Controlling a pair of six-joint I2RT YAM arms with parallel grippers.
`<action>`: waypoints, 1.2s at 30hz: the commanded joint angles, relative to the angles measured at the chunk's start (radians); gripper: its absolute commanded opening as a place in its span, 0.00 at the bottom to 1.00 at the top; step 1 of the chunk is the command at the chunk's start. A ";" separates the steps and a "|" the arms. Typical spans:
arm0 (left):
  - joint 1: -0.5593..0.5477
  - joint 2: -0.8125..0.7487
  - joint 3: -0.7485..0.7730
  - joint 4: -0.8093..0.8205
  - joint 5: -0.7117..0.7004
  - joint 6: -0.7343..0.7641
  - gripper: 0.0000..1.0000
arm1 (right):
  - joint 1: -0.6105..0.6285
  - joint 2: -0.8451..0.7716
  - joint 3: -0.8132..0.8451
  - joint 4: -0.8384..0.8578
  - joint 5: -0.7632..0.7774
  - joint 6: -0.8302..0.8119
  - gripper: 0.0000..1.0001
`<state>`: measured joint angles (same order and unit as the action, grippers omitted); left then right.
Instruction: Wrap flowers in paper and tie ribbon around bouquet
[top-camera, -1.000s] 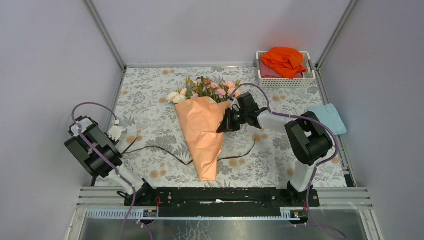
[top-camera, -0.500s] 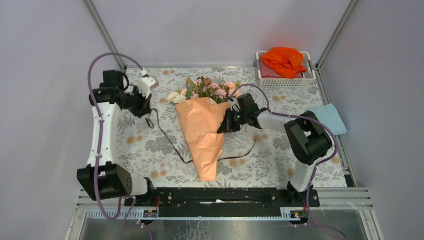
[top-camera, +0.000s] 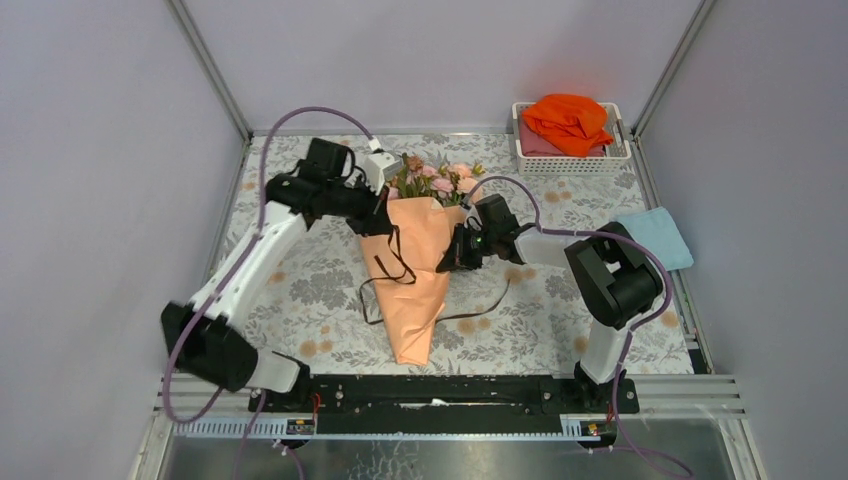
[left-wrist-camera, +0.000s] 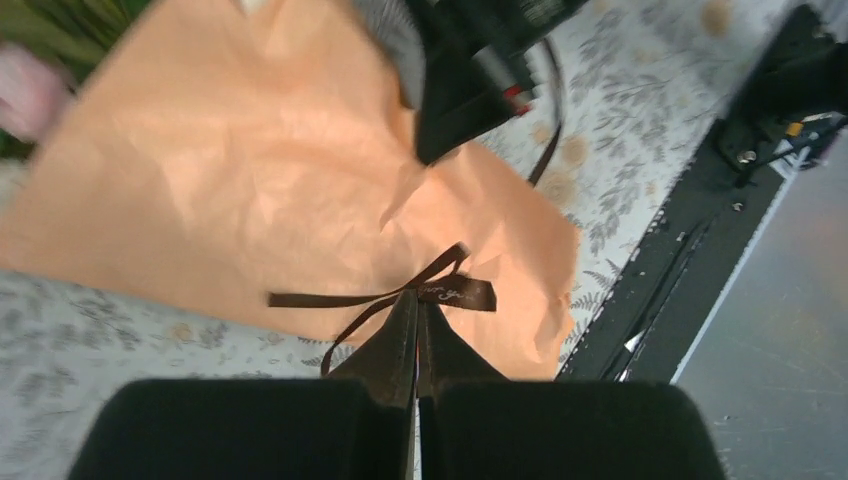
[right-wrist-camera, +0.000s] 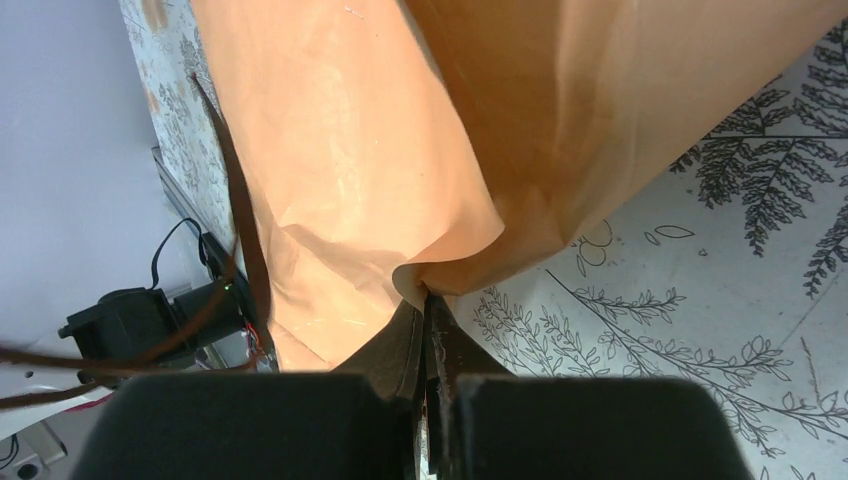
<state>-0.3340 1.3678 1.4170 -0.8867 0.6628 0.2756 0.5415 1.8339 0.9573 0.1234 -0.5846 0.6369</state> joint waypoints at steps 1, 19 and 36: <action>-0.043 0.138 -0.114 0.195 -0.114 -0.130 0.00 | 0.009 0.010 -0.018 0.060 0.006 0.037 0.00; -0.198 0.601 -0.175 0.321 -0.278 -0.062 0.00 | 0.008 -0.243 0.035 -0.361 0.398 -0.143 0.47; -0.200 0.550 -0.260 0.378 -0.252 -0.042 0.00 | 0.005 -0.323 -0.170 -0.531 0.655 -0.034 0.77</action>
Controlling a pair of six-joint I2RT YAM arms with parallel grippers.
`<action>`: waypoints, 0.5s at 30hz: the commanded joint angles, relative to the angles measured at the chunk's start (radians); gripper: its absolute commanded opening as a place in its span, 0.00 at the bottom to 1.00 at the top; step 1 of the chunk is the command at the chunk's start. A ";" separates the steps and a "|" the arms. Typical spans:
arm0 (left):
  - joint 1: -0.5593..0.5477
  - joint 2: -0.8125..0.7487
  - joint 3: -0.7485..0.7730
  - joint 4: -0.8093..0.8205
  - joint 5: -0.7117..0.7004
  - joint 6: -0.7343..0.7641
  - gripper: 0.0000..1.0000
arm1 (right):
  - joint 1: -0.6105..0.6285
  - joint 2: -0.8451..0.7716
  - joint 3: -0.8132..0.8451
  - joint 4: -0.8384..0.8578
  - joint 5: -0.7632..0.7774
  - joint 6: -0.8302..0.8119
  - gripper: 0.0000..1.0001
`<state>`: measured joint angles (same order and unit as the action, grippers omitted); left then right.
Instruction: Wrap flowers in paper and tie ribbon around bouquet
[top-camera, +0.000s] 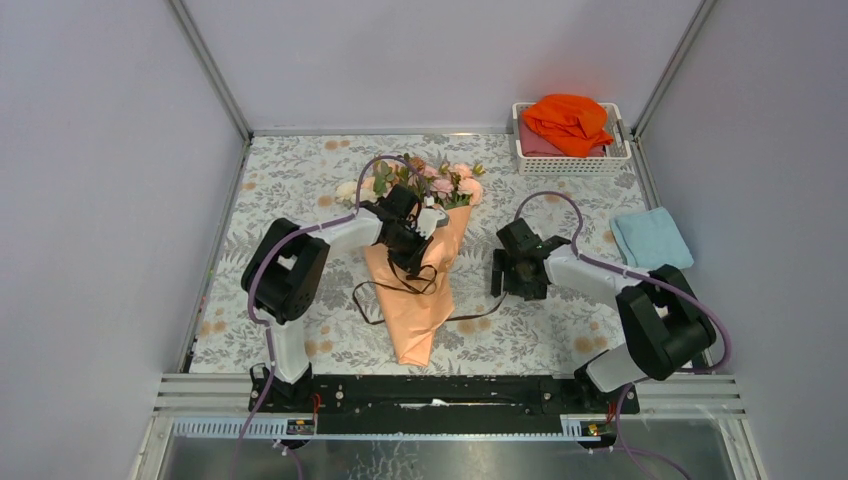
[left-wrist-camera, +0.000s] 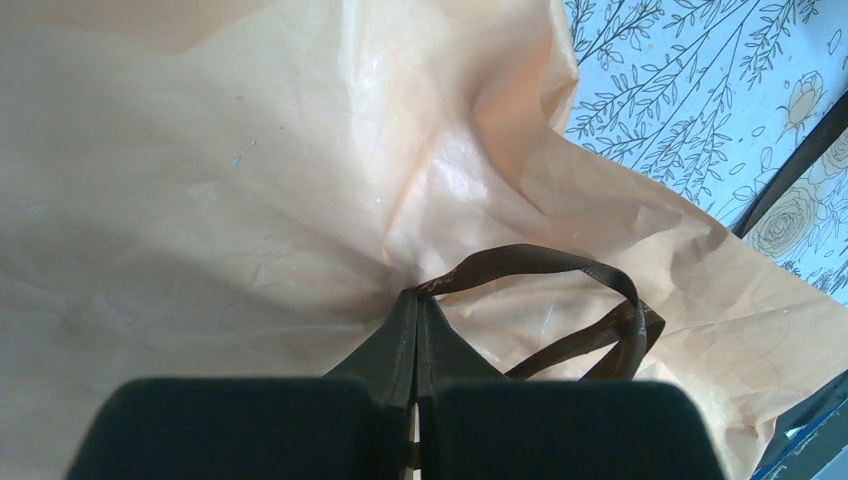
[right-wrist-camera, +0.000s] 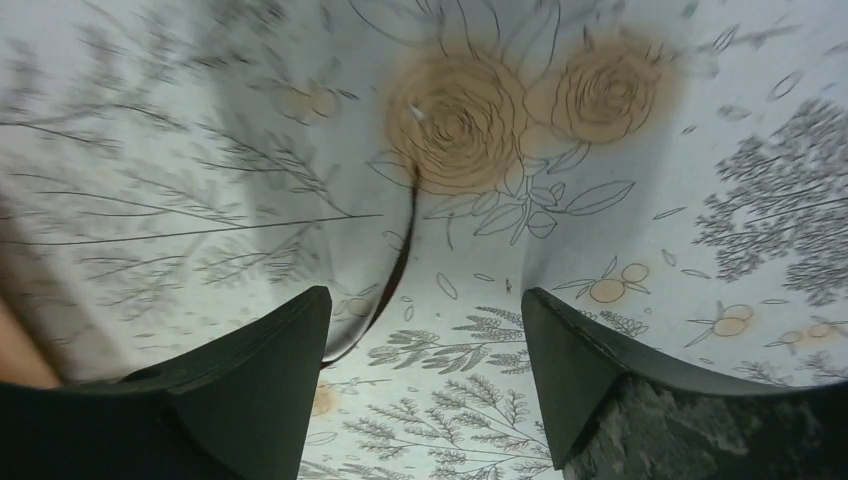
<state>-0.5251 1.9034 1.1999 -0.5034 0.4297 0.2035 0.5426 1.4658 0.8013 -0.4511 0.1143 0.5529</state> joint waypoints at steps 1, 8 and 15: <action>-0.009 0.013 -0.043 -0.005 -0.022 0.032 0.00 | 0.005 0.062 -0.021 0.059 -0.058 0.055 0.75; -0.009 0.002 -0.027 -0.006 -0.045 0.044 0.00 | -0.013 0.051 -0.074 0.108 -0.055 0.046 0.00; -0.008 -0.018 0.042 -0.010 -0.142 0.094 0.00 | -0.266 -0.065 0.056 0.208 0.053 -0.094 0.00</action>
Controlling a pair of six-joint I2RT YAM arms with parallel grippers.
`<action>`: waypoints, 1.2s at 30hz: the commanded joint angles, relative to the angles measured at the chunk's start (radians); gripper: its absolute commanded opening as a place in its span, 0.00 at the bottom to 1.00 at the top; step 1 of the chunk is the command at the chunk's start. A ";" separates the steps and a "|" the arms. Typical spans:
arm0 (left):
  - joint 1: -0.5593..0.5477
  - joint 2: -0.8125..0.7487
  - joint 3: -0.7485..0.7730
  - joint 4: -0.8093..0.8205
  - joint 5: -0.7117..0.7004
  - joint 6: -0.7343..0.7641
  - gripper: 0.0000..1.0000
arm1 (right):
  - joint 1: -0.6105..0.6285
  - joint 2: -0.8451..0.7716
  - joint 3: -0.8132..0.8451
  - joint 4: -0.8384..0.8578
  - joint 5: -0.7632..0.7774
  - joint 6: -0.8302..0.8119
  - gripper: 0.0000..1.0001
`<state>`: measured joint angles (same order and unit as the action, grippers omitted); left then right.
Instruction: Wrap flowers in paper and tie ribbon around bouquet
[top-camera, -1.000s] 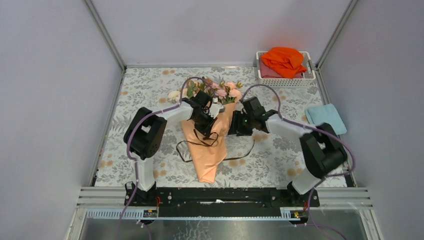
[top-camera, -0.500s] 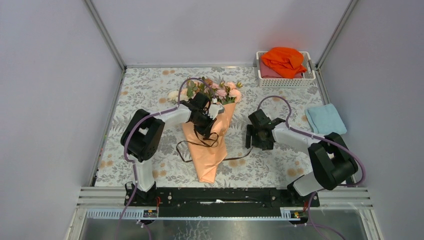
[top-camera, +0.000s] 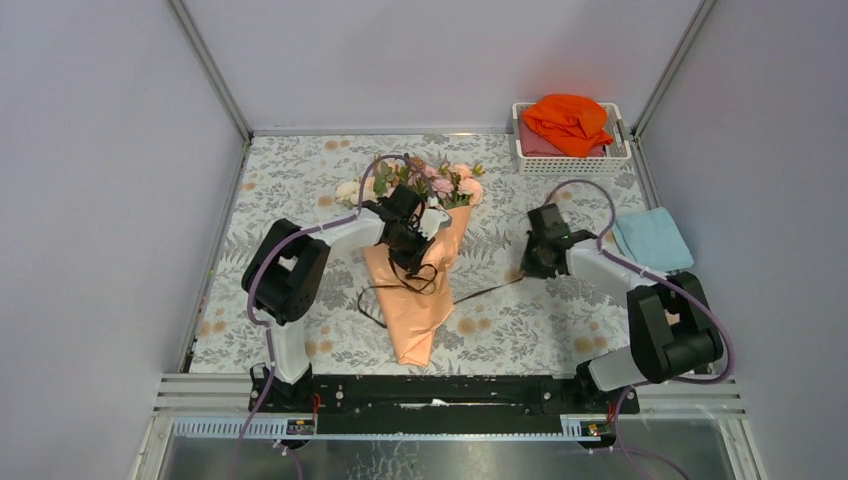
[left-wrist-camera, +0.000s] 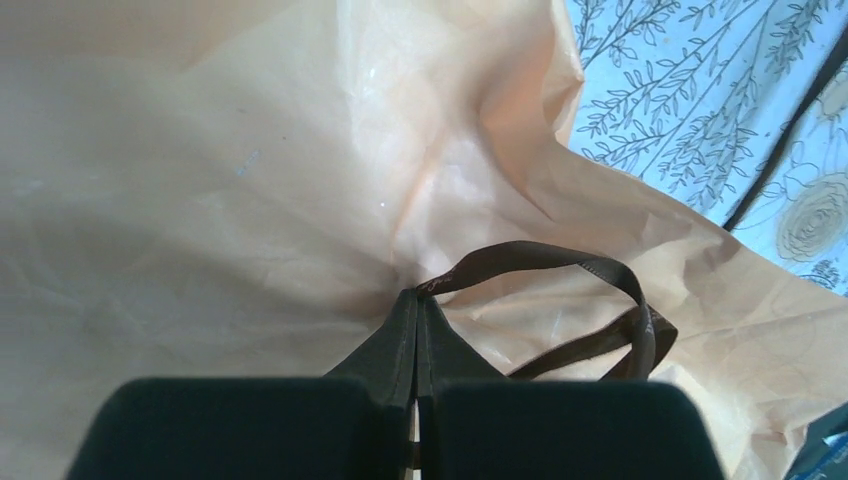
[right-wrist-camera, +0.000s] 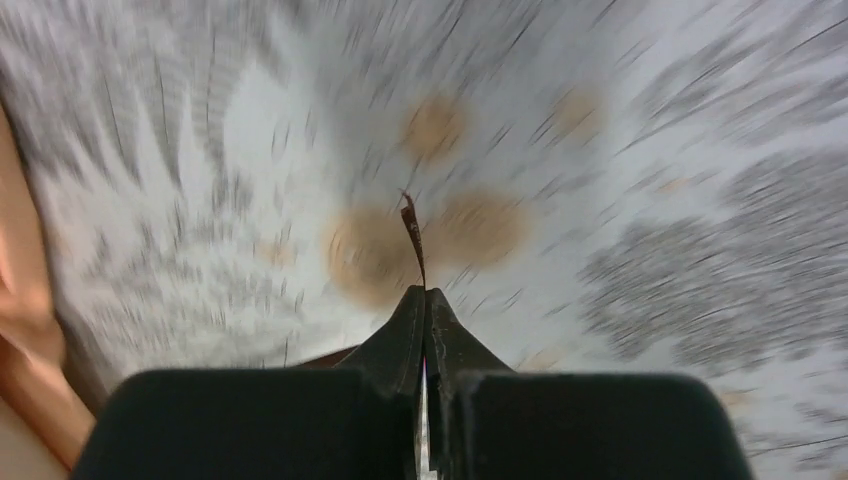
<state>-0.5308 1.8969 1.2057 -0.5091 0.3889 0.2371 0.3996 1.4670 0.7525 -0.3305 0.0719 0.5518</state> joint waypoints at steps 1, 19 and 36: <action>-0.003 -0.018 0.043 -0.005 -0.107 0.073 0.00 | -0.140 -0.076 0.140 0.093 0.124 -0.116 0.00; -0.006 -0.028 0.141 -0.028 -0.148 0.241 0.00 | -0.153 -0.321 0.678 0.162 0.488 -0.513 0.00; 0.005 -0.051 0.099 0.080 -0.135 0.148 0.00 | 0.185 0.054 0.448 0.646 -0.602 -0.104 0.00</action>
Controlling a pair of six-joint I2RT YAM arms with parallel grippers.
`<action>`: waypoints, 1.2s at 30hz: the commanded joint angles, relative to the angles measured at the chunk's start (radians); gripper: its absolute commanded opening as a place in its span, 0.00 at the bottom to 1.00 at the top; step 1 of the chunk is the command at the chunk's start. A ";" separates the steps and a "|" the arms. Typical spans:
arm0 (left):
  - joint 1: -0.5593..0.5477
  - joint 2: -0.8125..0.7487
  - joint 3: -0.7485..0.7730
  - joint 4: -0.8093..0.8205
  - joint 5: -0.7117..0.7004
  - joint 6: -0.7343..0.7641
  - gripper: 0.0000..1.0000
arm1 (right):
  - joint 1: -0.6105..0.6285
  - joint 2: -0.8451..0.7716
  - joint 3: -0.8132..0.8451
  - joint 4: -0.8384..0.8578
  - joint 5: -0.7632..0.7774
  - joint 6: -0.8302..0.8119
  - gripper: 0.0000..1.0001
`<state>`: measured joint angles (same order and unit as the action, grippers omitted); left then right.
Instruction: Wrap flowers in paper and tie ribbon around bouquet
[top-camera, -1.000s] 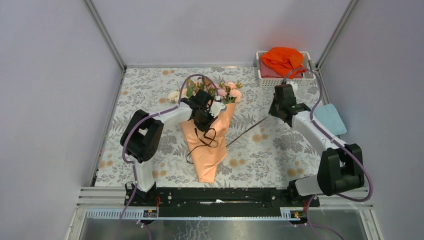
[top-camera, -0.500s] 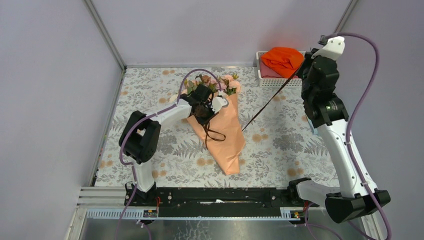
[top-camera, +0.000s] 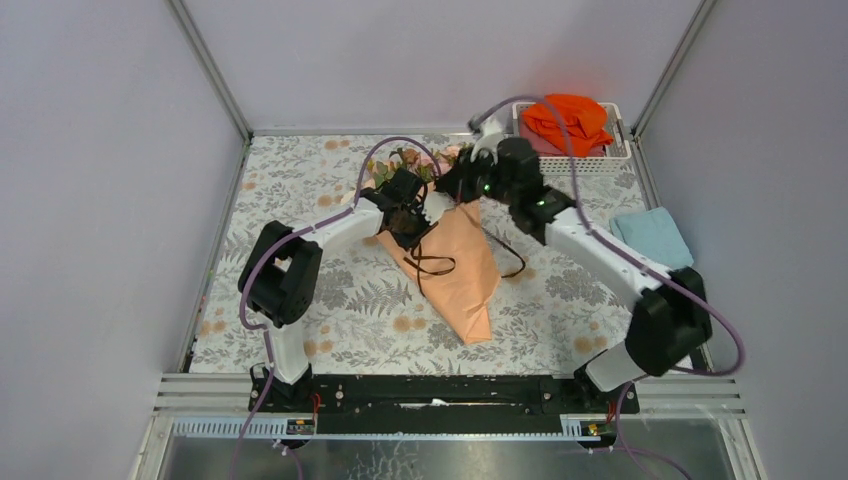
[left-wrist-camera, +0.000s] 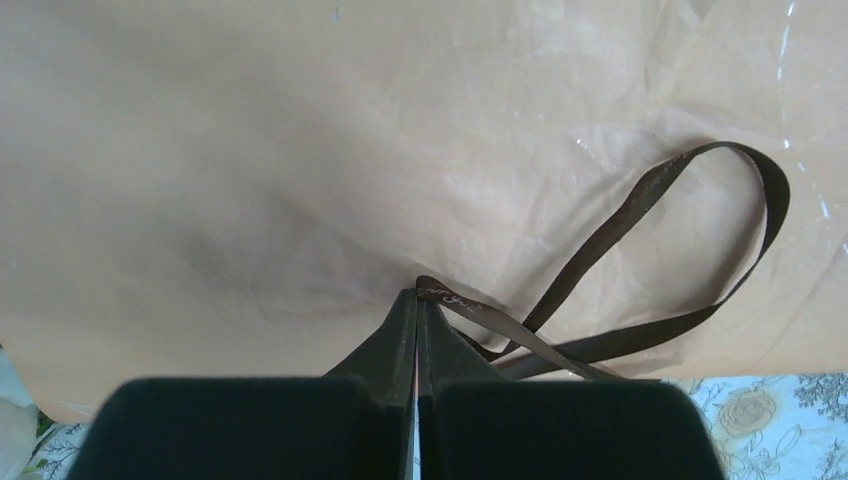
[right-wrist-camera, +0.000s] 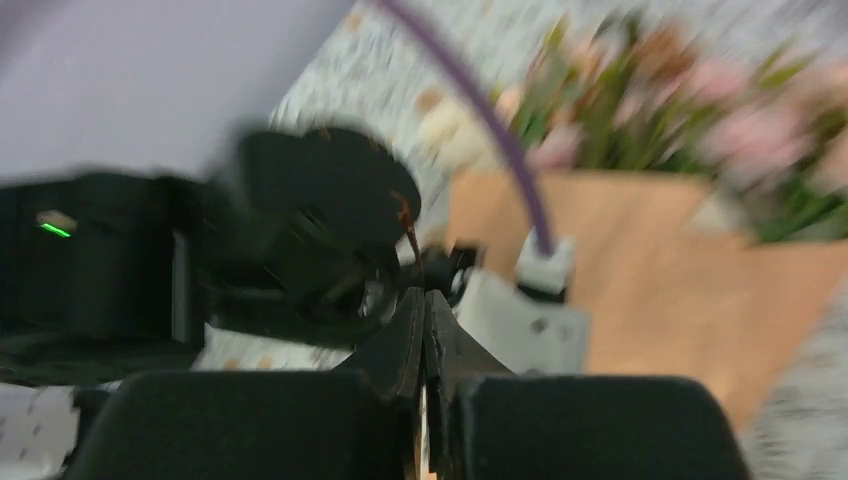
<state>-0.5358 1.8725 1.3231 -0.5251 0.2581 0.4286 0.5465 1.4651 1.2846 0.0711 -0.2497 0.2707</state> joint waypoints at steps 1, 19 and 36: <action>0.014 -0.031 -0.031 0.120 -0.002 -0.058 0.00 | 0.053 0.076 -0.102 0.280 -0.290 0.198 0.00; 0.082 -0.132 -0.089 0.187 0.116 -0.170 0.00 | 0.036 0.223 -0.472 0.545 -0.018 0.553 0.00; 0.050 -0.342 -0.048 -0.008 0.426 0.061 0.00 | -0.027 0.544 -0.178 0.540 -0.164 0.583 0.00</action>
<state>-0.4713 1.5967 1.2270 -0.4793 0.5518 0.4328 0.5224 1.9526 1.0492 0.5896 -0.3462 0.8391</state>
